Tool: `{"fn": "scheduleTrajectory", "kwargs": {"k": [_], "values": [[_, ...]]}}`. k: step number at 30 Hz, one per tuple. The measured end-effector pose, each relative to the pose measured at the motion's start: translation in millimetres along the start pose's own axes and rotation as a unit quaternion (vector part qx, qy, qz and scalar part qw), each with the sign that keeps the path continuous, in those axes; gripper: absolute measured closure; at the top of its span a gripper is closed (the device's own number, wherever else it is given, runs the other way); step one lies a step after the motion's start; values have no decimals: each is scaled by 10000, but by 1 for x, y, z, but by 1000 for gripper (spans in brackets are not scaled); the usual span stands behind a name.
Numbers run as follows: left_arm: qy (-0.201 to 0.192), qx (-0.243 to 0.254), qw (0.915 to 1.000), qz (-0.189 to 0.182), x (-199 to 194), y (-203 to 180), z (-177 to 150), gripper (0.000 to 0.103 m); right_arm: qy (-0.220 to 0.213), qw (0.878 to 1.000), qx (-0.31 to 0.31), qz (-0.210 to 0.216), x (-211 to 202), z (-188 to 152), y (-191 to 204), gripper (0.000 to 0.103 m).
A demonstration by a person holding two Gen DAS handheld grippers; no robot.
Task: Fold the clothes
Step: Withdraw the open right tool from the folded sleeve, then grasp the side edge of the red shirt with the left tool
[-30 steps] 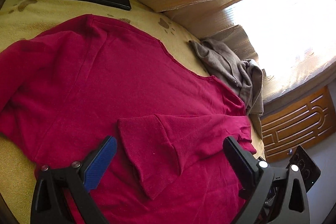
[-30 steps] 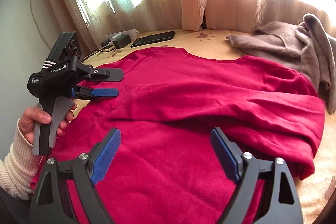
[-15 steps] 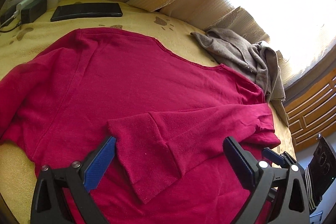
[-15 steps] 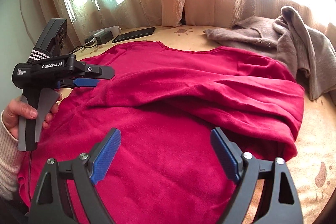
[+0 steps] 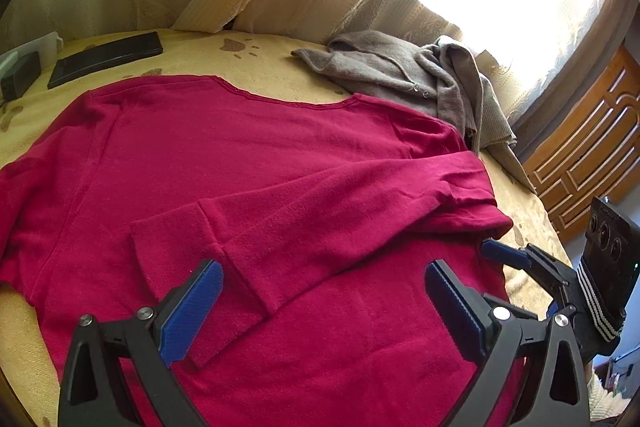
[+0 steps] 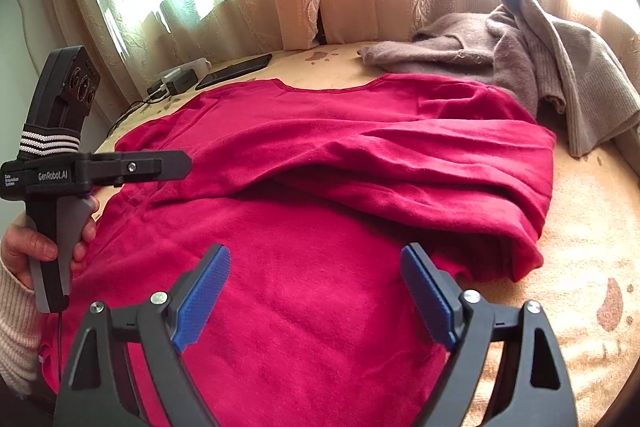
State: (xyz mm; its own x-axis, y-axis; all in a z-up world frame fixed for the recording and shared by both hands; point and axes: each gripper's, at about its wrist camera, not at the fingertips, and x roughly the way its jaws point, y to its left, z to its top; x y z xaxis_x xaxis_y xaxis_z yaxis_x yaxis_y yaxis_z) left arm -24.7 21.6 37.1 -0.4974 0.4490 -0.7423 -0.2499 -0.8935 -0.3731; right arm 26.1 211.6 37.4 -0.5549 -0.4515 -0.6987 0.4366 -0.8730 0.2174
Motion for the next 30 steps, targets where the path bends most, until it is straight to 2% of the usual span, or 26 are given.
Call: {"fn": "scheduleTrajectory", "kwargs": {"k": [4,7,11,13,15,18,19,22,23,25,27,30], "values": [[-101,-292,9995,-87,-13,15,-17,0,-261,9990,308,-201,-18,-4,-21,13],[-266,-273,9991,204,-25,23,-30,0,-389,9967,662,-275,-28,-8,-42,13],[-249,237,9980,525,-29,19,-36,0,-446,9940,970,-255,-32,-11,-57,13],[-144,641,9951,745,-25,11,-36,0,-422,9937,1016,-226,-30,-14,-58,13],[-18,1294,9833,1278,-18,-6,-37,0,-386,9938,1016,-211,-29,-17,-57,13],[-34,2252,9518,2083,-7,-30,-39,0,-388,9941,987,-220,-30,-19,-56,13],[-9,2474,9422,2261,-5,-34,-39,0,-405,9941,978,-235,-31,-19,-55,13],[150,2798,9252,2561,2,-33,-33,2,-423,9939,998,-226,-32,-20,-57,13],[205,2909,9181,2683,4,-31,-31,6,-421,9937,1013,-213,-32,-20,-57,13],[382,3045,9090,2819,7,-25,-25,46,-416,9936,1035,-182,-32,-20,-58,13],[604,3145,9038,2839,10,-18,-20,57,-425,9935,1047,-152,-31,-20,-59,13],[883,3403,9017,2518,9,-18,-20,57,-447,9932,1070,-106,-32,-20,-60,13]]}}
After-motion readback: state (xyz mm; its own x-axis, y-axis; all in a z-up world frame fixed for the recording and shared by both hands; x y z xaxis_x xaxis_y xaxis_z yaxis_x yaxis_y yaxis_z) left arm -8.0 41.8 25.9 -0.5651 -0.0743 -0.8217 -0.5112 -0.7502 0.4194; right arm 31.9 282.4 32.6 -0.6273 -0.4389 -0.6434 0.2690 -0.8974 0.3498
